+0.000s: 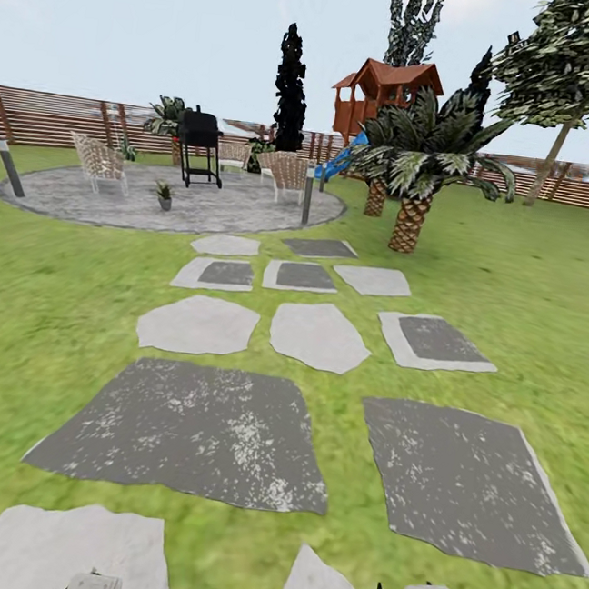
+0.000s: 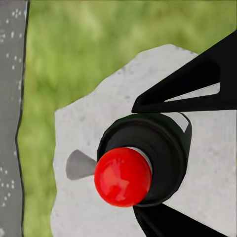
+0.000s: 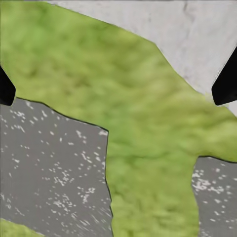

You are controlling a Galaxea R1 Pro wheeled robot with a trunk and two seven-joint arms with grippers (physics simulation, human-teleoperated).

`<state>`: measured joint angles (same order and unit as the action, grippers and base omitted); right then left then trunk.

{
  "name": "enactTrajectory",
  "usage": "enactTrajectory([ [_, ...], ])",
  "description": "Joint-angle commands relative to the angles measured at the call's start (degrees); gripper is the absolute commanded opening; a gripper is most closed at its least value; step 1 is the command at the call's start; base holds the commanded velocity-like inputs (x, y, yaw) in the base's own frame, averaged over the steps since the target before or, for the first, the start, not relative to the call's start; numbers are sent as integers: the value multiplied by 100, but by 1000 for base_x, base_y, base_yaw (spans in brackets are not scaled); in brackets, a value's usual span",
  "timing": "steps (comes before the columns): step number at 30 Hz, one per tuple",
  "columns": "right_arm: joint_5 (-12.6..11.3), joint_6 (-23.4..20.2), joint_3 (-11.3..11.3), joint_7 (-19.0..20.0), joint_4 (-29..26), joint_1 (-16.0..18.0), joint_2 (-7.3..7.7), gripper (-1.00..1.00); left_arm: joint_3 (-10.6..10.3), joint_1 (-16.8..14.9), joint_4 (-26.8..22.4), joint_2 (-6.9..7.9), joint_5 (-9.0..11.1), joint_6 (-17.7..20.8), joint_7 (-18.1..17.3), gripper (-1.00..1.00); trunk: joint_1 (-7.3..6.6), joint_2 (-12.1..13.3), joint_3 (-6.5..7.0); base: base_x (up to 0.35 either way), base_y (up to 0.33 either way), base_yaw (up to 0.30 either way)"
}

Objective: Pick up the pesticide atomizer in the garden and spray insectifuge to fully cover both potted plants in the garden.

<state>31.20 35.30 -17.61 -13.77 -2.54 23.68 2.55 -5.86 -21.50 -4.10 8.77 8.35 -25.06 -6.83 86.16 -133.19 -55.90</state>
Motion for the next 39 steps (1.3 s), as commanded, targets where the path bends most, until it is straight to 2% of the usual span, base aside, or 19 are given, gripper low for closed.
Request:
enactTrajectory([
  [1, 61, 12, -23, -40, 8, 5, 0, 100, -42, -4, 5, 2, 61, -18, -20, -100, 2, -2, -5, 338, 15, 0],
  [39, 61, 12, -23, -46, 2, 5, 6, 100, -44, -4, 5, 2, 61, -23, -20, -100, 2, -2, -5, 338, 12, 0],
])
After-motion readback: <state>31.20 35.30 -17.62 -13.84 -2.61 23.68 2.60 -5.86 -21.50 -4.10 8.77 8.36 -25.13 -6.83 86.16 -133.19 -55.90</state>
